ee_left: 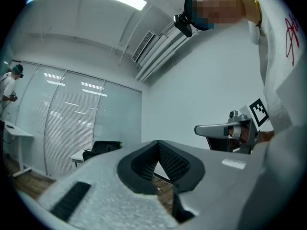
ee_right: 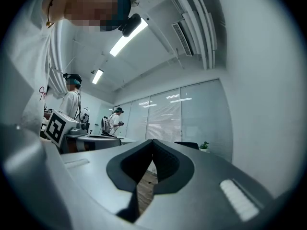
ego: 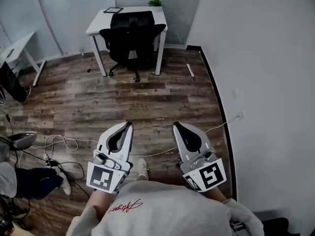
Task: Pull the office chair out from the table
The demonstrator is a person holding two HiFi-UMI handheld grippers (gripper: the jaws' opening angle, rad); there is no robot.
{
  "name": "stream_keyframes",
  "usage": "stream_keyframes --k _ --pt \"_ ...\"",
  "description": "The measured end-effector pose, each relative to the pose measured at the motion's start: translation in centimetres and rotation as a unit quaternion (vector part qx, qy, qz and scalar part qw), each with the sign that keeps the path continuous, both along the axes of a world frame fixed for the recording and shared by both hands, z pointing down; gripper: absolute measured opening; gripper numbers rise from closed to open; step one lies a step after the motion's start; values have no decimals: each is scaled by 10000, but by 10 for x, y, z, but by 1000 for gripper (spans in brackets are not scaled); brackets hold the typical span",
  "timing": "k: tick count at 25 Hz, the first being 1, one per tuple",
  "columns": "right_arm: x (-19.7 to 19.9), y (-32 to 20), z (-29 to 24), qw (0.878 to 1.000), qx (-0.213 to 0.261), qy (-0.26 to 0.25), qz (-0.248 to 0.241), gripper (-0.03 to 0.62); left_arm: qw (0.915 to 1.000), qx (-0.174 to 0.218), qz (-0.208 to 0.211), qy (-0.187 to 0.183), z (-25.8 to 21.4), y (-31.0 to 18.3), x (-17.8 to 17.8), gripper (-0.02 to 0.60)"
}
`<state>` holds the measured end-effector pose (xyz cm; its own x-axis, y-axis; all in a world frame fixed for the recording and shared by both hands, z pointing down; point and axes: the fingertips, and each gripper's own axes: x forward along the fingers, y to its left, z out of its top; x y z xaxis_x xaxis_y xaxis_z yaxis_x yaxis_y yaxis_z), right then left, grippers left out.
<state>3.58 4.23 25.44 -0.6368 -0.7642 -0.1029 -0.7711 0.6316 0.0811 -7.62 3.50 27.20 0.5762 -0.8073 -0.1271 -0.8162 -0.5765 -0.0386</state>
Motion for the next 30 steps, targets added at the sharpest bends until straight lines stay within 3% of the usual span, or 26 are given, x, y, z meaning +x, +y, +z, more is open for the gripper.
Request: stream_keyframes --k 13,22,30 --pt "-46 -113 -3 9998 -98 -139 82 2 10000 -30 -77 -49 -4 -107 -50 0" --pt "-59 -146 7 9996 -161 -208 131 2 10000 -16 5 -81 -4 -142 -60 0" --pt "-68 -159 9 9995 -200 -227 -23 2 9998 -40 -170 -54 2 -149 -69 0"
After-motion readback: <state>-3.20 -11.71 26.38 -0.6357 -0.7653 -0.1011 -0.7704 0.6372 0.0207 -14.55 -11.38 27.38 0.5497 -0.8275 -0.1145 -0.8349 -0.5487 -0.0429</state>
